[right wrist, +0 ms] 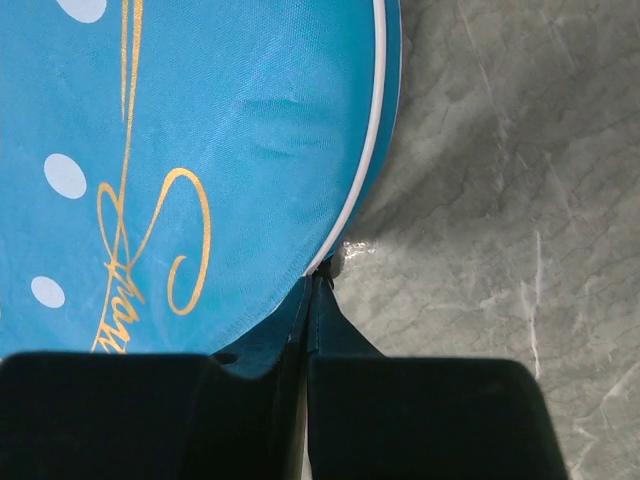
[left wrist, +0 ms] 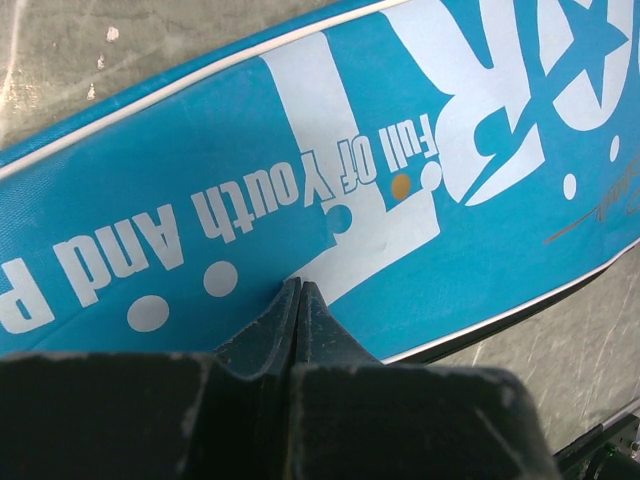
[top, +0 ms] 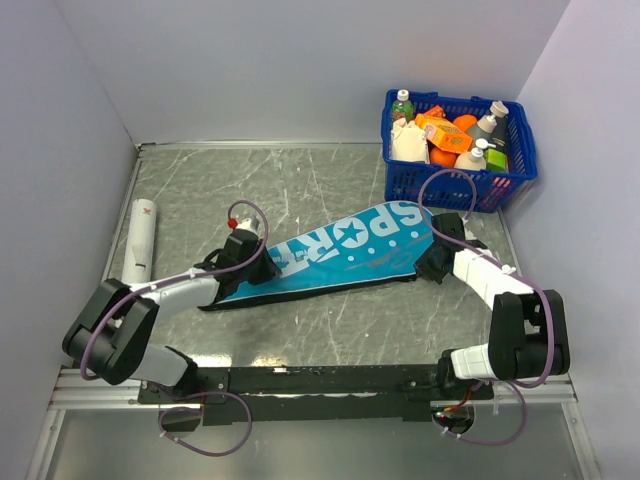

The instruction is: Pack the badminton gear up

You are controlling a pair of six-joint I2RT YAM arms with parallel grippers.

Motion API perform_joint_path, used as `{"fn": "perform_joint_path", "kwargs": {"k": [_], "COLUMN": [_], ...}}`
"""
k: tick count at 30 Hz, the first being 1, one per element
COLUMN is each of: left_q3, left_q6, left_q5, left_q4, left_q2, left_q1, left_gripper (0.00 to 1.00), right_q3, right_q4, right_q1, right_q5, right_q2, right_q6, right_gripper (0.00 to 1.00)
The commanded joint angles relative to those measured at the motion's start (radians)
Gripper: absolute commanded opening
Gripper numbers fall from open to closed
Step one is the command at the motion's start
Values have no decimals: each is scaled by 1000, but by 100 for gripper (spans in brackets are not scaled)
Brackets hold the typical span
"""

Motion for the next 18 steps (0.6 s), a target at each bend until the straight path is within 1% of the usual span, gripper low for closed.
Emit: {"fn": "perform_joint_path", "kwargs": {"k": [1, 3, 8, 11, 18], "left_q3": [-35, -41, -59, -70, -79], "left_q6": [-12, -15, -15, -19, -16], "left_q5": [3, 6, 26, 33, 46], "left_q4": [41, 59, 93, 114, 134], "left_q2": [33, 52, 94, 100, 109], "left_q1": [0, 0, 2, 0, 0], "left_gripper": [1, 1, 1, 1, 1], "right_q3": [0, 12, 52, 94, 170], "right_q4": [53, 61, 62, 45, 29], "right_q1": [8, 26, 138, 218, 345], "right_q5": [-41, -52, -60, -44, -38], "right_q2": [4, 12, 44, 70, 107], "right_q6": [-15, -18, -4, 10, 54], "right_gripper": [0, 0, 0, 0, 0]}}
